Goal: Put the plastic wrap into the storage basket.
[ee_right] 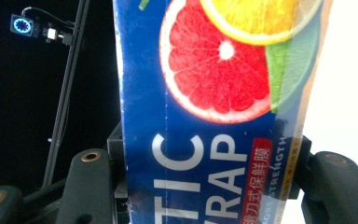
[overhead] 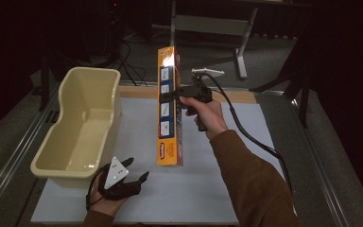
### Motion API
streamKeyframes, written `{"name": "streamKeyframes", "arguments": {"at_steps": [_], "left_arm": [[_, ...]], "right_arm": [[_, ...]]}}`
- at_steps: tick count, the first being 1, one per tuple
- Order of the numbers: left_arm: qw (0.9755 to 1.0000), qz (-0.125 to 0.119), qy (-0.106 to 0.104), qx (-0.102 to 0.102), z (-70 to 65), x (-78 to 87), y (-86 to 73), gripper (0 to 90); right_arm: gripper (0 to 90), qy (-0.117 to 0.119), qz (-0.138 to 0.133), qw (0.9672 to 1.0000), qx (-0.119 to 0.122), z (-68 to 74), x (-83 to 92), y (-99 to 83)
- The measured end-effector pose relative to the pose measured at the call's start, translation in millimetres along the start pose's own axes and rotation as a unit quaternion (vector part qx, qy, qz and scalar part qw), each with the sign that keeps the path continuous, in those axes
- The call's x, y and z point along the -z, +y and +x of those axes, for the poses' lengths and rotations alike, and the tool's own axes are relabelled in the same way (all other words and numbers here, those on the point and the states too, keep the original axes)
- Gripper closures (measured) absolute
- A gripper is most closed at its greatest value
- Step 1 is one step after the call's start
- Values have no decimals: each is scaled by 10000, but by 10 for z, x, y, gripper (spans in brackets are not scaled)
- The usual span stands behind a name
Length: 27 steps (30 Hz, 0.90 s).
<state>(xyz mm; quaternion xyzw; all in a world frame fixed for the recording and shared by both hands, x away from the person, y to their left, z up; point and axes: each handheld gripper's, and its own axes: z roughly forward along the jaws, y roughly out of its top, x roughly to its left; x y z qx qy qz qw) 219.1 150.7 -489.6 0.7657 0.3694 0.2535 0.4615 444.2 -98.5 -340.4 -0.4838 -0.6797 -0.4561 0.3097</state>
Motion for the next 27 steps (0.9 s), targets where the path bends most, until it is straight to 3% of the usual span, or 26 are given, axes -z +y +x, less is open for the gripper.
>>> {"name": "streamKeyframes", "arguments": {"at_steps": [9,21,27], "left_arm": [[10000,-32,-16,2,-6,-1,4,304],[10000,-70,18,46,-2,-6,3,305],[10000,-75,22,32,4,5,4,304]], "right_arm": [[407,-71,-64,10000,0,31,-1,48],[407,104,-43,9999,41,170,-123,82],[407,187,-117,9997,-50,237,-207,132]]}}
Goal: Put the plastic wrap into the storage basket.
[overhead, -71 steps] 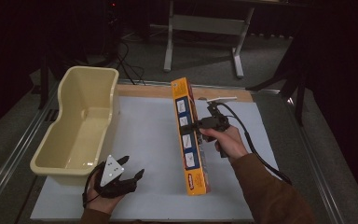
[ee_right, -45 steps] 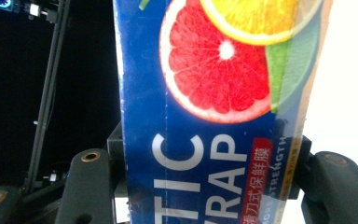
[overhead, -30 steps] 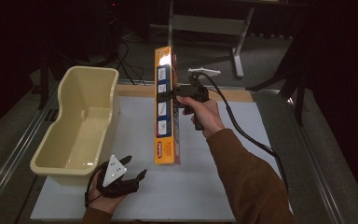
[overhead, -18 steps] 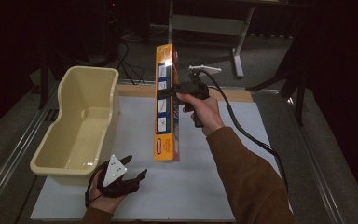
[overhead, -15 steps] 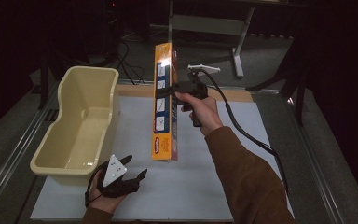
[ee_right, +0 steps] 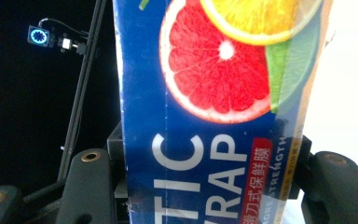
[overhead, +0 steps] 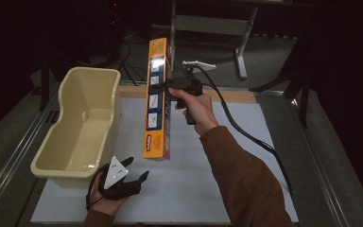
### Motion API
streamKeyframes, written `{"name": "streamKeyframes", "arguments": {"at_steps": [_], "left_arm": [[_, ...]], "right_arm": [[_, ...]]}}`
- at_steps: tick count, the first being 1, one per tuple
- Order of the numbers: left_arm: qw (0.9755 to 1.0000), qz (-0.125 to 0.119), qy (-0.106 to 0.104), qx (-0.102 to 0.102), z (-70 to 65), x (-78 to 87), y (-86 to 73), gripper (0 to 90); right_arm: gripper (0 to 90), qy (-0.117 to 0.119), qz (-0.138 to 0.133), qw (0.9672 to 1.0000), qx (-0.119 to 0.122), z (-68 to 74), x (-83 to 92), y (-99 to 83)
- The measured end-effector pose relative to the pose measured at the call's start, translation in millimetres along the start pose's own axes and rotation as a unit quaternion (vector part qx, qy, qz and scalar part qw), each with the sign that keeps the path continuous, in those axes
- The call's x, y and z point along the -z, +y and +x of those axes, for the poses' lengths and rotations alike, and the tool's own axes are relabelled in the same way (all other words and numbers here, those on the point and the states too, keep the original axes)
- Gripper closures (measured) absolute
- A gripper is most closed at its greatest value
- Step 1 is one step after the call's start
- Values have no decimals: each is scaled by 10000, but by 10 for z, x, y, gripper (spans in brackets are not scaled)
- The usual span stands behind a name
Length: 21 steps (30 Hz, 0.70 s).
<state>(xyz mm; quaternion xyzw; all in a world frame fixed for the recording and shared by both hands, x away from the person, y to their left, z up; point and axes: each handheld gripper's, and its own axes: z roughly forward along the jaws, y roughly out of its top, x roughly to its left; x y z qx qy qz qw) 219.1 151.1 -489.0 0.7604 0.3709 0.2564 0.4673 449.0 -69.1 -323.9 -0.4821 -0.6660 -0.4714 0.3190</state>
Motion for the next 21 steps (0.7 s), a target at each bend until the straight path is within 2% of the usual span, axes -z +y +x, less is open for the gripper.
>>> {"name": "streamKeyframes", "arguments": {"at_steps": [4,9,16,21], "left_arm": [[10000,-18,12,10,4,1,0,304],[10000,-27,20,15,3,3,-1,304],[10000,-75,14,47,7,9,-7,305],[10000,-78,0,60,12,10,-9,305]], "right_arm": [[407,136,-51,9998,-134,13,-72,42],[407,72,-97,9998,-139,37,-132,93],[407,211,-216,9987,-415,58,-322,155],[407,309,-284,9981,-443,98,-458,171]]}}
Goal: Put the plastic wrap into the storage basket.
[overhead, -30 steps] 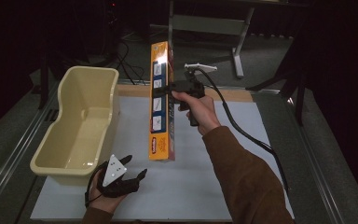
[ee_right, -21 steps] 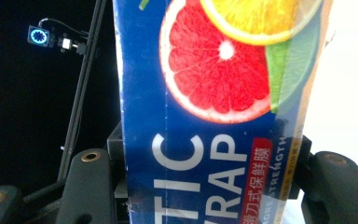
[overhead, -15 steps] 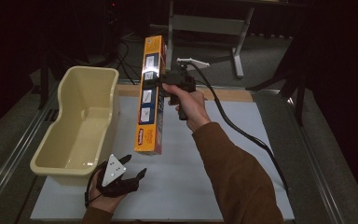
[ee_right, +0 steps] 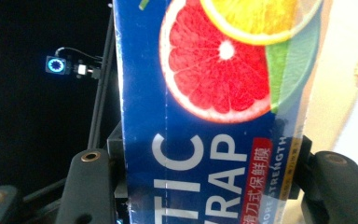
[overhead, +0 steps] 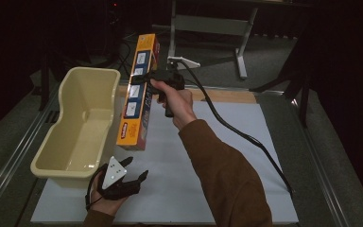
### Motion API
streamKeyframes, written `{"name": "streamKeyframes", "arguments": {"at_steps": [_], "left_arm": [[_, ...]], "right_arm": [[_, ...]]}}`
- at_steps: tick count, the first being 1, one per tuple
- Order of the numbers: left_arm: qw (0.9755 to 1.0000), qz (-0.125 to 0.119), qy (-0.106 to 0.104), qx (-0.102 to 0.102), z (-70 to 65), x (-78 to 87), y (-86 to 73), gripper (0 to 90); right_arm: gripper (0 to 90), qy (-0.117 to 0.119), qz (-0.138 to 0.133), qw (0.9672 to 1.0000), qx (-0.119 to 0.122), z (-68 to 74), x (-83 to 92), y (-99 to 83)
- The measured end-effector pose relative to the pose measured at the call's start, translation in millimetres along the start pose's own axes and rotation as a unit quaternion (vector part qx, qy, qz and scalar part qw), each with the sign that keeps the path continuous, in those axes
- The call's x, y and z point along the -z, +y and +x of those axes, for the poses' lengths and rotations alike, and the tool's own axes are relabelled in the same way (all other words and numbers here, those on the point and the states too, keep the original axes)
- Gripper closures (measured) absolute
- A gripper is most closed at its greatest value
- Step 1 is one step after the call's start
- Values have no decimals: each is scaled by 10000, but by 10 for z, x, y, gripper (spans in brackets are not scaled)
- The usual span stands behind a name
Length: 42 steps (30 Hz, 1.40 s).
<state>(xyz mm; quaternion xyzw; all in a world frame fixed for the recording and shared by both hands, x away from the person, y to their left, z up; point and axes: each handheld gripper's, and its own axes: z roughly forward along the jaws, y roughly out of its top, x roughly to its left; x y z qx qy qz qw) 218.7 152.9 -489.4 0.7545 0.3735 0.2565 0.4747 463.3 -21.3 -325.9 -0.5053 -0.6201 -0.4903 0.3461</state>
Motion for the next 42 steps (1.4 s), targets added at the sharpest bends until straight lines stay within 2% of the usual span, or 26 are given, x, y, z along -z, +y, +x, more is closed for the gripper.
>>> {"name": "streamKeyframes", "arguments": {"at_steps": [3,7,9,13,15,18,20,21,23,25,28,30,32,34,36,40,42], "left_arm": [[9999,48,22,-91,-24,-8,-2,305],[9997,46,27,-217,-52,-2,-1,305],[9998,31,15,-209,-55,-1,-3,305],[9998,24,16,-191,-53,6,-5,305],[9998,16,-51,-170,-54,4,-9,305],[9998,16,-91,-189,-67,0,-13,305],[9997,18,-122,-207,-81,0,-19,305],[9997,3,-127,-196,-85,0,-21,305],[9997,-26,-133,-196,-81,5,-19,305],[9997,-26,-133,-196,-81,5,-19,305],[9998,-85,-132,-154,-66,24,-11,305],[9997,-84,-144,-151,-68,23,-11,305],[9997,-89,-156,-154,-72,25,-11,305],[9997,-97,-166,-161,-69,26,-10,305],[9997,-74,-156,-179,-68,27,-10,304],[9996,-105,-133,-208,-55,49,-9,305],[9997,-124,-130,-181,-50,56,-11,305]], "right_arm": [[407,37,-36,10000,16,26,-146,8],[407,54,11,9999,-112,24,-279,26],[407,20,-1,9999,-100,35,-346,32],[406,97,23,9997,-215,11,-447,33],[406,32,53,9999,-138,9,-559,25],[407,86,61,9997,-225,-9,-633,13],[406,172,40,9990,-407,-58,-731,0],[406,149,39,9990,-411,-68,-753,-4],[407,-64,65,9994,-335,-76,-827,-18],[407,-97,83,9994,-311,-77,-852,-25],[406,30,112,9990,-434,-102,-982,-73],[406,-39,60,9992,-390,-95,-1028,-101],[407,-216,18,9996,-181,-62,-1082,-150],[406,-255,16,9996,-77,-41,-1145,-193],[406,-233,75,9996,-164,-45,-1201,-213],[406,-371,77,9992,-86,-54,-1302,-257],[406,-380,58,9992,-139,-79,-1343,-273]]}}
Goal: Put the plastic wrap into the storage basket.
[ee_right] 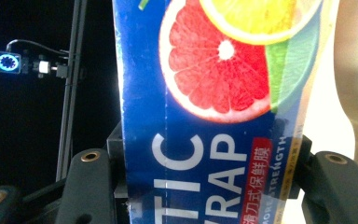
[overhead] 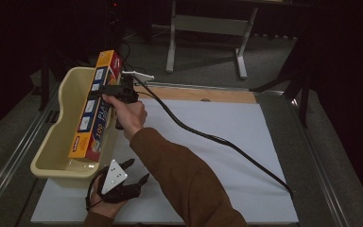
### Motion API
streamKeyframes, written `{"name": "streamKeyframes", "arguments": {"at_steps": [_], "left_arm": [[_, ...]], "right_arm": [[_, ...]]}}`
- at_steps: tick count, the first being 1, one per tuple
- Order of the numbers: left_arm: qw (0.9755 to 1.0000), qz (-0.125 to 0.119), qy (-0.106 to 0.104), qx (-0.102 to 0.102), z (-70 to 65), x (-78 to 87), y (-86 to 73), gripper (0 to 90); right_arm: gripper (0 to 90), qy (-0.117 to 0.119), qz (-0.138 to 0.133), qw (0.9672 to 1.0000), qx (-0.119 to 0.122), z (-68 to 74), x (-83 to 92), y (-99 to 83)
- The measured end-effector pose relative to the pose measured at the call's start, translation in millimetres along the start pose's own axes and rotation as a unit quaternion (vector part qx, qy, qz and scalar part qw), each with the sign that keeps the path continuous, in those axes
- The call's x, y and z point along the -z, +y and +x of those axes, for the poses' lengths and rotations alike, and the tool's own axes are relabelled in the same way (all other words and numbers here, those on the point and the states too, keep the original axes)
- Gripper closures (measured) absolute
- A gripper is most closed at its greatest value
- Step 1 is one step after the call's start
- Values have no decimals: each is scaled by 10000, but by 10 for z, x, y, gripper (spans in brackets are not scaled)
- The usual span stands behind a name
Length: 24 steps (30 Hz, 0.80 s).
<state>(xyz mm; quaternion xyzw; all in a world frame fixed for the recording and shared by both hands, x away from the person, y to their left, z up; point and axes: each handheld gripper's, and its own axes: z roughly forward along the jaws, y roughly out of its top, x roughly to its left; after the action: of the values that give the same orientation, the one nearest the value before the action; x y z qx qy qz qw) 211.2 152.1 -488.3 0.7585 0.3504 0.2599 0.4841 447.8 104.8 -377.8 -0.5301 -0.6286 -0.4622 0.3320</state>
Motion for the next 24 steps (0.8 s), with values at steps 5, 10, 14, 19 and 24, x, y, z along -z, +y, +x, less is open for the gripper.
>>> {"name": "streamKeyframes", "arguments": {"at_steps": [5,10,14,19,24], "left_arm": [[10000,2,2,15,5,9,-6,304],[10000,20,-2,3,9,7,-7,305],[10000,4,0,36,14,7,-7,305],[10000,-17,3,56,23,12,-6,306],[10000,-16,-15,62,26,17,-5,306]], "right_arm": [[405,-39,-48,10000,-78,-51,-80,-21],[404,-200,-37,9998,-44,-93,-135,-52],[402,-316,63,9995,27,-81,-171,-84],[402,-427,163,9989,84,-79,-235,-134],[399,-490,264,9984,-86,-169,-318,-158]]}}
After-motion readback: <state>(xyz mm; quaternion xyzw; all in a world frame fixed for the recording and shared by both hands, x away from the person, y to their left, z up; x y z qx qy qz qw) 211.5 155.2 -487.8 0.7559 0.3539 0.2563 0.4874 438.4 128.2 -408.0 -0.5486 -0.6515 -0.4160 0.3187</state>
